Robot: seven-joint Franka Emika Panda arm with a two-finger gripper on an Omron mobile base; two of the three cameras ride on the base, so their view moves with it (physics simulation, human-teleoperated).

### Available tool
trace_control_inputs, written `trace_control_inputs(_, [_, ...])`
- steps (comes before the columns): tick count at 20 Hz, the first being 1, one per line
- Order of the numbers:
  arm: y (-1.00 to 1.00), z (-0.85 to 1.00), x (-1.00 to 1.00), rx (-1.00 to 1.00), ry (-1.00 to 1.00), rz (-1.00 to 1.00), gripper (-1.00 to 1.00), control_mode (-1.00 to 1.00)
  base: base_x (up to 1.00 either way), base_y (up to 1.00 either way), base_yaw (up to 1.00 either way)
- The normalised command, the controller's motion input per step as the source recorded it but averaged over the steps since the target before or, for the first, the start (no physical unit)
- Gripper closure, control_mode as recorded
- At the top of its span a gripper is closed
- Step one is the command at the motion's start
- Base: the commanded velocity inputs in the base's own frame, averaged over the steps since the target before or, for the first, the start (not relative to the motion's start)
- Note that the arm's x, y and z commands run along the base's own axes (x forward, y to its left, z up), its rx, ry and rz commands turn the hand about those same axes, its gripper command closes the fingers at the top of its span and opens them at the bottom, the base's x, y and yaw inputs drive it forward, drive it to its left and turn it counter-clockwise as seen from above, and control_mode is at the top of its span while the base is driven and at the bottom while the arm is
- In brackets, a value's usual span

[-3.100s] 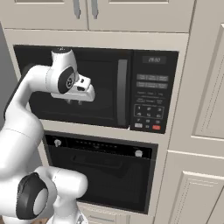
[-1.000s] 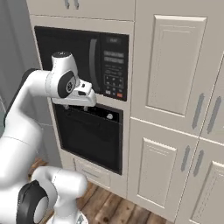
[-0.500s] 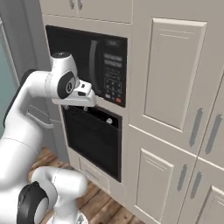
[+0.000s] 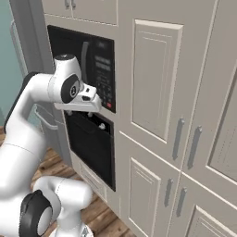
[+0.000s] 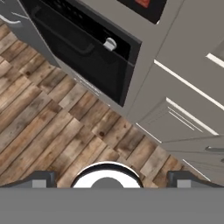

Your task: Take the baked cake out of the oven and place it on the plate for cooling. Then close the oven door.

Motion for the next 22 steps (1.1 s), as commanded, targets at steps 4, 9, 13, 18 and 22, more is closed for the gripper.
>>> trace_control_inputs(4, [0.0, 0.0, 0.0, 0.0, 0.0, 0.0, -1.0, 1.0, 0.29, 0.0, 0.13])
trace_control_inputs(9, [0.0, 0.0, 0.0, 0.0, 0.0, 0.0, -1.0, 1.0, 0.39, -0.11, 0.13])
trace_control_inputs(13, [0.0, 0.0, 0.0, 0.0, 0.0, 0.0, -1.0, 1.0, 0.47, -0.04, 0.12])
trace_control_inputs(18, [0.0, 0.0, 0.0, 0.0, 0.0, 0.0, -1.0, 1.0, 0.37, -0.06, 0.11])
trace_control_inputs(22, [0.29, -0.75, 0.48, -0.18, 0.0, 0.05, -1.0, -1.0, 0.11, 0.0, 0.02])
